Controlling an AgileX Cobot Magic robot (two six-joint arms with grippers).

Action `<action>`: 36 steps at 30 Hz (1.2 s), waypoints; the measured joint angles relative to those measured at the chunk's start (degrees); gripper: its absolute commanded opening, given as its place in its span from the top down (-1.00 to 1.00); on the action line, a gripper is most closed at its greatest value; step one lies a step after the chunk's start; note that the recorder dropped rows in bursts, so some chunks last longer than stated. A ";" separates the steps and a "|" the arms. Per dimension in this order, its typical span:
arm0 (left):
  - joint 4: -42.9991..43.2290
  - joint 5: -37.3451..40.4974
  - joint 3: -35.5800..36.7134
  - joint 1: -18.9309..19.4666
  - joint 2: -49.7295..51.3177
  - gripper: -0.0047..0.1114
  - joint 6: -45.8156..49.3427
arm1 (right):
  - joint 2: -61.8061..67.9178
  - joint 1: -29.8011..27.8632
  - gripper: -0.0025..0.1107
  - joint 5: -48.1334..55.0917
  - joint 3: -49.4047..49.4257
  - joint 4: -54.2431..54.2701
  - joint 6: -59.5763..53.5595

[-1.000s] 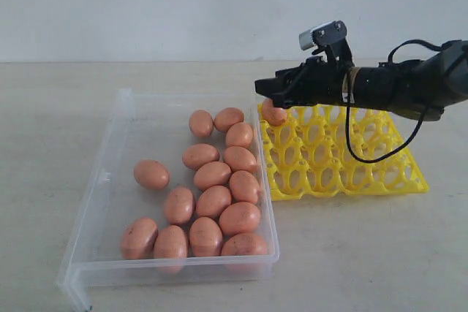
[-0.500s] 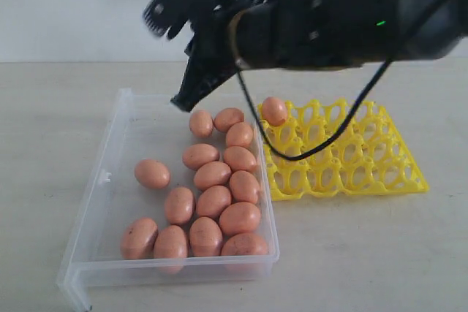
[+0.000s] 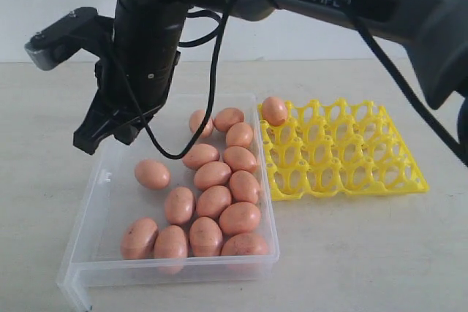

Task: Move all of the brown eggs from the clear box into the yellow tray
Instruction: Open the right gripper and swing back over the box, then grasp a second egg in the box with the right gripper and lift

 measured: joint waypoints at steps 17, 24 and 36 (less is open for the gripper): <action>0.00 0.00 0.00 0.00 0.00 0.99 0.00 | 8.93 0.00 -0.11 -7.39 -0.74 -4.86 10.46; 0.00 0.00 0.00 0.00 0.00 0.99 0.00 | 9.27 -0.09 -0.11 -7.77 -0.74 -7.97 10.84; 0.00 0.00 0.00 0.00 0.00 0.99 0.00 | 9.27 -0.09 -0.11 -10.99 -0.74 -8.95 11.03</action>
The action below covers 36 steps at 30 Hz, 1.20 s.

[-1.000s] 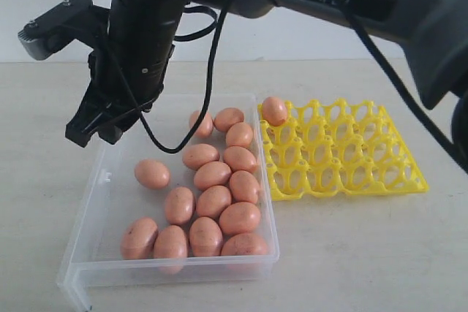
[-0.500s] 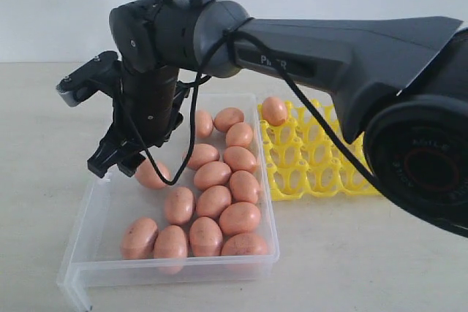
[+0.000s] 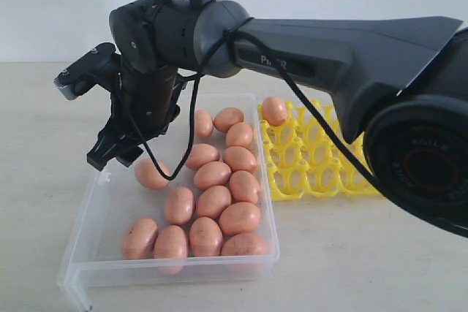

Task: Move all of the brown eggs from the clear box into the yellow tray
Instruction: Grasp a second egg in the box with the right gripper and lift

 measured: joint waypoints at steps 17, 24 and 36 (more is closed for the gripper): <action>0.00 0.00 0.00 0.00 0.00 0.99 0.00 | 6.17 0.00 0.94 0.78 0.00 -2.46 1.24; 0.00 0.00 0.00 0.00 0.00 0.99 0.00 | -1.13 0.00 0.96 0.31 0.00 -27.42 24.08; 0.00 0.00 0.00 0.00 0.00 0.99 0.00 | -26.74 -0.38 0.96 -16.06 35.74 -85.37 88.05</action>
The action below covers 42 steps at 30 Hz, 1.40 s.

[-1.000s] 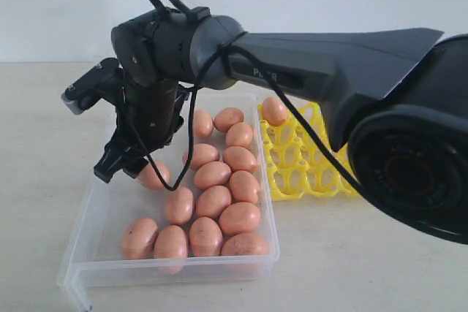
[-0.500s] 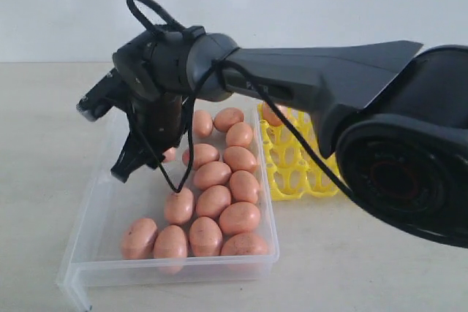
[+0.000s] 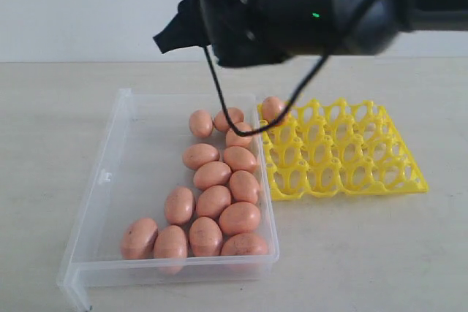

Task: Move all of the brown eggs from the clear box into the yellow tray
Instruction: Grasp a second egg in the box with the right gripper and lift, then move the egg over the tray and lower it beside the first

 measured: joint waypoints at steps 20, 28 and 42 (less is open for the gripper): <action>0.00 0.00 0.00 0.00 0.00 0.99 0.00 | -9.34 -38.61 0.96 -5.83 18.43 -14.26 42.64; 0.00 0.00 0.00 0.00 0.00 0.99 0.00 | -7.53 -55.77 0.96 -50.70 10.23 -13.99 3.91; 0.00 0.00 0.00 0.00 0.00 0.99 0.00 | -7.07 -63.44 0.96 -105.94 6.80 10.95 4.02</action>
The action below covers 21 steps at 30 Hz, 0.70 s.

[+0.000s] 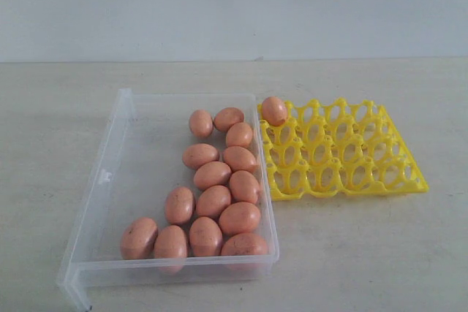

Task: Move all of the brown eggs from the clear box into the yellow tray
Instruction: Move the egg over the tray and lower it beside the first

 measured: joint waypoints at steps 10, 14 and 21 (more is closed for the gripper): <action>0.00 0.00 0.00 0.00 0.00 0.99 0.00 | 20.71 7.41 0.96 -0.84 -1.24 -3.49 1.04; 0.00 0.00 0.00 0.00 0.00 0.99 0.00 | 26.90 8.84 0.96 0.71 -2.18 -4.64 1.77; 0.00 0.00 0.00 0.00 0.00 0.99 0.00 | 27.76 16.57 0.96 4.15 -2.68 -6.31 -5.67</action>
